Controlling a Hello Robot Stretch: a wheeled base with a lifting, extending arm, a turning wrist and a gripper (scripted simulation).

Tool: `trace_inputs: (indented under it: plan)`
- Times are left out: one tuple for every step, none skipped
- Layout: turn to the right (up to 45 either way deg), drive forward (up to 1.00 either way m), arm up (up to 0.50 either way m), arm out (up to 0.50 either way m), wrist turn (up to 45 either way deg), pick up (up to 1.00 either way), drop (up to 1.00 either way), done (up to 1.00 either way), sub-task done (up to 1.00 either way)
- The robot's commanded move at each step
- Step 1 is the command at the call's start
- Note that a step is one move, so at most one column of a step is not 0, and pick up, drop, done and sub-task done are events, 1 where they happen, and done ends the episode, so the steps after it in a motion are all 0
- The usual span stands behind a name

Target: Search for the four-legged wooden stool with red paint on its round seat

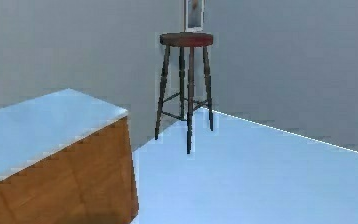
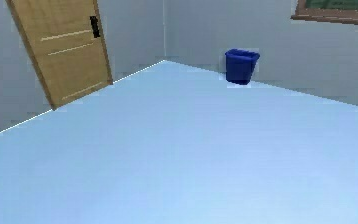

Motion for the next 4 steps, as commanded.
trace_inputs:
  plan:
    - [27.0,0.00,0.00,0.00,0.0,0.00,0.00,0.00,0.00]
    - [0.0,1.00,0.00,0.00,0.0,0.00,0.00,0.00,0.00]
    - [6.0,0.00,0.00,0.00,0.0,0.00,0.00,0.00,0.00]
    - [0.0,0.20,0.00,0.00,0.0,0.00,0.00,0.00,0.00]
